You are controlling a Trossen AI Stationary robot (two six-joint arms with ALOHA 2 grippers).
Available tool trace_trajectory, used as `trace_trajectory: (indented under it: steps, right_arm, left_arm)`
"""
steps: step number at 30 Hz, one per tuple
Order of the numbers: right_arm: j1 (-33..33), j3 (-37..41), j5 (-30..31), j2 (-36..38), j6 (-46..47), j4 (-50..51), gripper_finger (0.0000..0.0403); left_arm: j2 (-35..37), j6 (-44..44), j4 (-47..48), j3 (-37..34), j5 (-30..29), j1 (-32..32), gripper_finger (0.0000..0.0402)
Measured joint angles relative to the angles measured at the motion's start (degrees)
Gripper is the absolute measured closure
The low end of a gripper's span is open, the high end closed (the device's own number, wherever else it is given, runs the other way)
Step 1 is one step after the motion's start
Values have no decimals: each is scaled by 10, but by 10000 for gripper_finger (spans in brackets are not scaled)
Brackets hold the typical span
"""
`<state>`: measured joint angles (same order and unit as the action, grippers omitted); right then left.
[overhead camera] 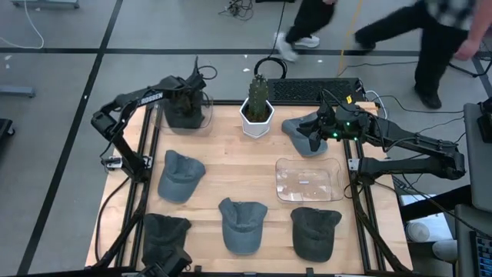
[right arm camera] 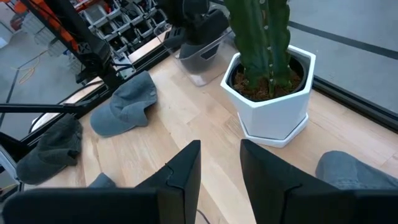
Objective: Pick & Place hat
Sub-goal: Put the middle top black cap into the top transparent bin
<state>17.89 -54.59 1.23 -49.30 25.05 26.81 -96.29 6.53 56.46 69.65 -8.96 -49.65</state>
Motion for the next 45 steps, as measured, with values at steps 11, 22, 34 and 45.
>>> trace_trajectory:
  steps: [11,22,34,45]
  right_arm:
    - [0,0,0,2,4,0,298]
    - [0,0,0,5,0,0,298]
    - [0,0,0,5,8,0,298]
    - [0,0,0,5,13,0,298]
  left_arm:
    - [17,39,30,3,-15,19,394]
    - [82,69,42,-2,29,41,391]
    - [79,39,-7,-51,-28,32,309]
    - [79,40,6,-21,-26,40,208]
